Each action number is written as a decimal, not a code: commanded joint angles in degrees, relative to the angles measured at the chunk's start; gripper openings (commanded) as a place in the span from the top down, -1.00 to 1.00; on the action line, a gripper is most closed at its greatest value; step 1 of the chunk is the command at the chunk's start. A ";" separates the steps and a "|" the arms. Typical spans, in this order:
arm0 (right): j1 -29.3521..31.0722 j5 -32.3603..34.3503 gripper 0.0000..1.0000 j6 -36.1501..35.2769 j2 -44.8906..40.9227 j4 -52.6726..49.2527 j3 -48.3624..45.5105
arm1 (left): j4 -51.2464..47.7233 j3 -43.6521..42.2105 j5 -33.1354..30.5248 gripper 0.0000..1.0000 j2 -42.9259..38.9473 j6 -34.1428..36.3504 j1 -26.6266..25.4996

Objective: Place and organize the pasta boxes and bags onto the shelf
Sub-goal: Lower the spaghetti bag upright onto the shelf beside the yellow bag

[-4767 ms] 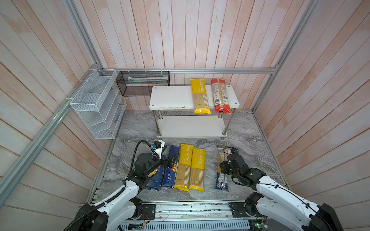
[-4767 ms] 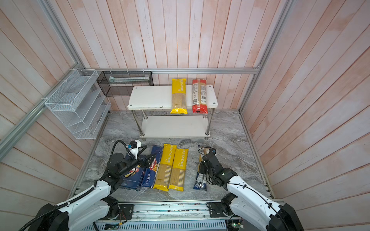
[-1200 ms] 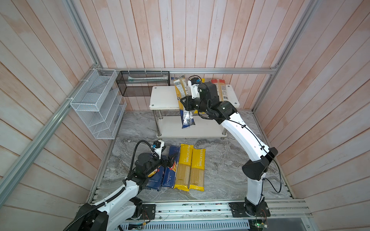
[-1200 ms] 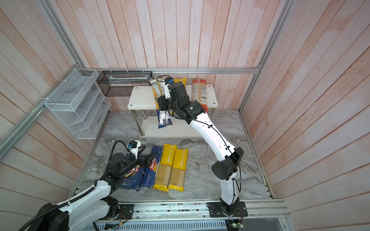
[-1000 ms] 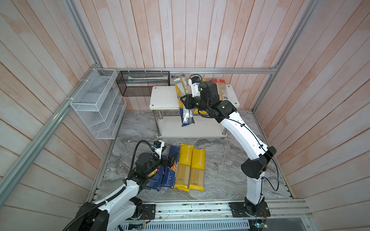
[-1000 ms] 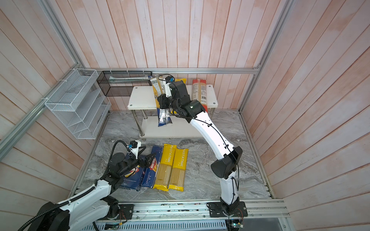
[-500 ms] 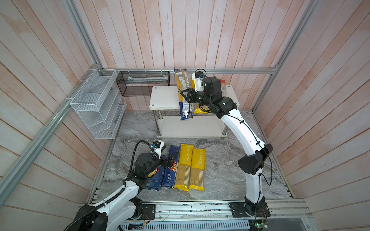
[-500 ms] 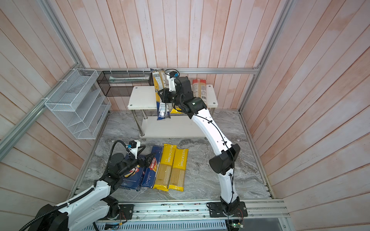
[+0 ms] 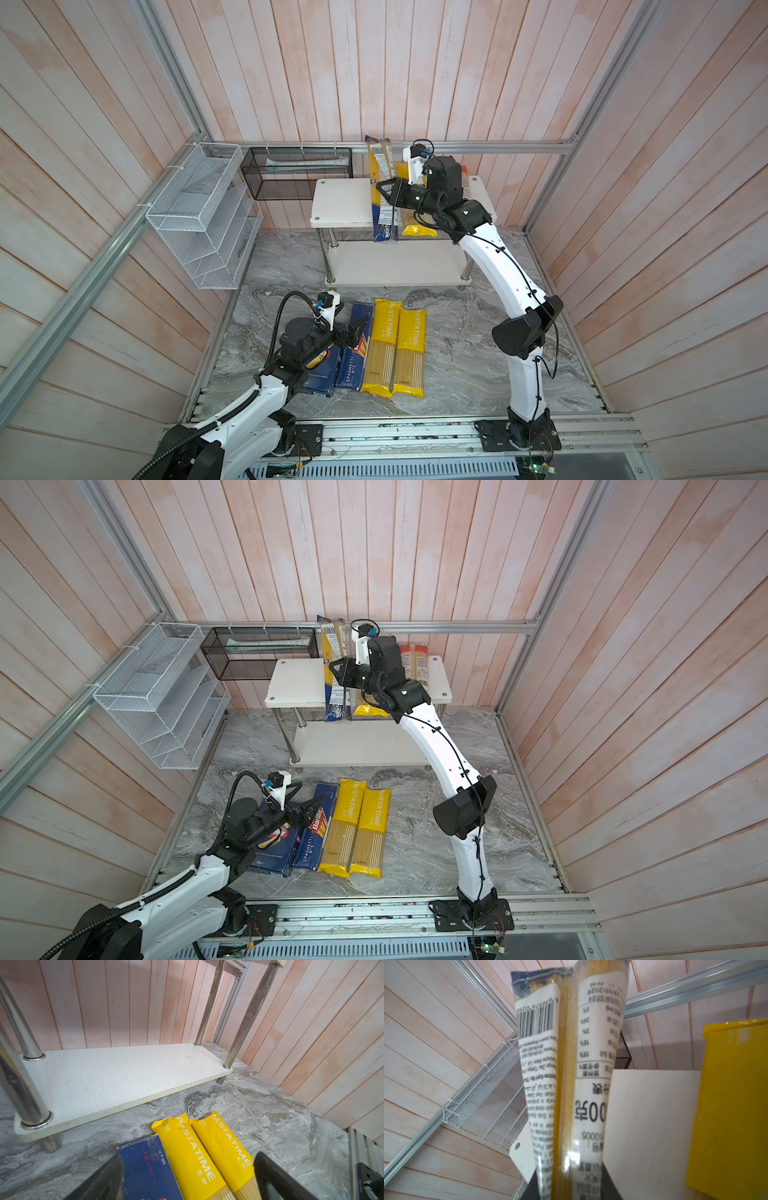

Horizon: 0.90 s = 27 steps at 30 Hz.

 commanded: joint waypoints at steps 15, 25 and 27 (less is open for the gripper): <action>-2.21 3.62 0.26 -0.21 3.09 7.91 2.65 | 0.24 0.68 -0.85 -1.00 -0.47 0.23 -0.22; -2.21 3.93 0.02 0.38 2.25 8.62 2.52 | 0.20 0.63 -0.81 -0.99 -0.71 0.14 -0.22; -2.18 3.72 0.00 0.32 1.97 8.57 2.51 | 0.28 0.63 -0.81 -1.00 -0.57 0.12 -0.22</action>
